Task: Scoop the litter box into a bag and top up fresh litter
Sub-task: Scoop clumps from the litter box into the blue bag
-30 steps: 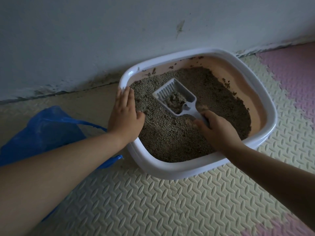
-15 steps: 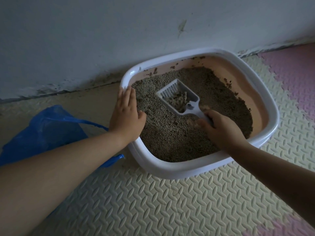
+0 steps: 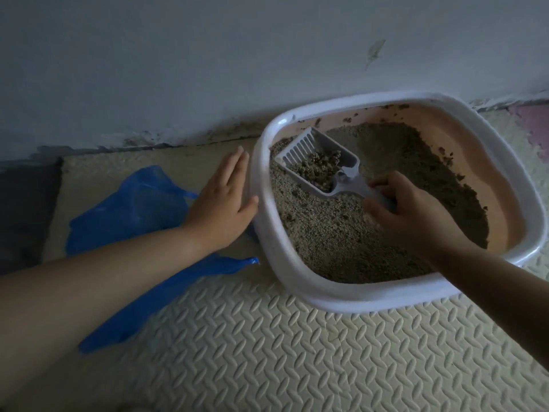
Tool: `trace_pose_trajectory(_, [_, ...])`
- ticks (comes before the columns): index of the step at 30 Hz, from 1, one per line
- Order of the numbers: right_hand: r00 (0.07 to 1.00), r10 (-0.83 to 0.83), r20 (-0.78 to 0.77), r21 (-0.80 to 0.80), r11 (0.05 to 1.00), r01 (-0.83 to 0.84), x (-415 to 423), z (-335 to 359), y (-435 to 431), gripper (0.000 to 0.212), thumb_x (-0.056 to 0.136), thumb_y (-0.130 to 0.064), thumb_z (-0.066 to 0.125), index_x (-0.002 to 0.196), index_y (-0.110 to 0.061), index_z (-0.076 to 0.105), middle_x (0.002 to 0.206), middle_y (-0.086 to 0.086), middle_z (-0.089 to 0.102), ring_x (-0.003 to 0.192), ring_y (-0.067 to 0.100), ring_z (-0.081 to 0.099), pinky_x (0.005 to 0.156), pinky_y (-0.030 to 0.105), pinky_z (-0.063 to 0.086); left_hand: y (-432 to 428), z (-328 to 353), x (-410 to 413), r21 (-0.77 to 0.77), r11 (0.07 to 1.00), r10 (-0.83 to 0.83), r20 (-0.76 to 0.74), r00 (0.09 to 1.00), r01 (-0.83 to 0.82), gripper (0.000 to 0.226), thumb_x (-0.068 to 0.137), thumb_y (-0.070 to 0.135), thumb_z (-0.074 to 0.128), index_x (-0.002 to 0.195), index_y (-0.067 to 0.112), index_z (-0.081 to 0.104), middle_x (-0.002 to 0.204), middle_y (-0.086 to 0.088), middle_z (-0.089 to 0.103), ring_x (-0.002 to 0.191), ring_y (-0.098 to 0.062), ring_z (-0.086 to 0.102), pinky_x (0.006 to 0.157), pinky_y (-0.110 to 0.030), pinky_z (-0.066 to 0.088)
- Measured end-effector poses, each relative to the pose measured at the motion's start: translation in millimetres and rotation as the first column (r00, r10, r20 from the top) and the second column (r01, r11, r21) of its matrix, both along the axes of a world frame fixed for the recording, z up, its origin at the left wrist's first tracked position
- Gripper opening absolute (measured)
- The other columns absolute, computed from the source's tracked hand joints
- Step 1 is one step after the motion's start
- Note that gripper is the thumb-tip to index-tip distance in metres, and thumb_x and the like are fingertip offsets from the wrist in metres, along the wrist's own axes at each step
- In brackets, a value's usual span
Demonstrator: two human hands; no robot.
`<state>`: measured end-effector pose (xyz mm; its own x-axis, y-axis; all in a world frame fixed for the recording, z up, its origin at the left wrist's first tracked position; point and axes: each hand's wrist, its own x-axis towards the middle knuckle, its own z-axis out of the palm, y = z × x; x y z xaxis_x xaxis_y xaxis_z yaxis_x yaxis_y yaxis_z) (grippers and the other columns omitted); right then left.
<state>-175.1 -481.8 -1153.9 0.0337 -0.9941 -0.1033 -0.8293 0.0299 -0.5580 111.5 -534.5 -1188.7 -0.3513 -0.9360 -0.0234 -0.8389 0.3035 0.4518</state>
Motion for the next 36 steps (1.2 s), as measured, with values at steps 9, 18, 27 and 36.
trace_pose_trajectory(9, [0.95,0.31,-0.03,0.018,0.951,-0.309,84,12,-20,0.019,0.085,-0.037,0.058,0.102,-0.03,0.05,0.074,-0.011,0.062,0.058,0.009,0.057,0.054,0.036,0.048,30,25,113,-0.037,0.988,0.152,0.27,0.951,-0.147,0.073,0.091,0.026,0.057,0.151,0.017,0.016,0.16,-0.003,-0.001,0.147,-0.022,-0.001,0.117,-0.038,0.013])
trace_pose_trajectory(18, [0.812,0.569,-0.132,0.085,0.822,-0.563,149,6,-34,0.022,0.085,-0.041,0.056,0.104,-0.032,0.052,0.063,-0.016,0.055,0.053,0.001,0.051,0.048,0.026,0.04,54,32,160,0.034,0.97,0.217,0.339,0.915,-0.242,0.06,0.086,0.018,0.059,0.141,0.016,0.037,0.154,-0.003,0.021,0.137,-0.023,0.031,0.104,-0.039,0.038])
trace_pose_trajectory(27, [0.681,0.684,-0.262,0.116,0.723,-0.681,213,14,-50,0.031,0.089,-0.029,0.052,0.119,-0.026,0.044,0.093,-0.004,0.062,0.087,0.021,0.06,0.064,0.026,0.032,56,31,171,0.076,0.95,0.266,0.312,0.912,-0.302,0.079,0.082,0.017,0.063,0.148,0.009,0.021,0.154,-0.002,0.017,0.134,-0.023,0.035,0.1,-0.037,0.039])
trace_pose_trajectory(36, [0.671,0.664,-0.33,0.002,0.712,-0.703,227,9,-41,0.033,0.088,-0.021,0.05,0.12,-0.027,0.046,0.109,-0.004,0.06,0.097,0.022,0.059,0.065,0.029,0.039,52,38,172,0.055,0.932,0.329,0.289,0.899,-0.359,0.089,0.082,0.016,0.063,0.152,0.014,0.008,0.153,0.002,0.012,0.115,-0.029,0.051,0.082,-0.036,0.042])
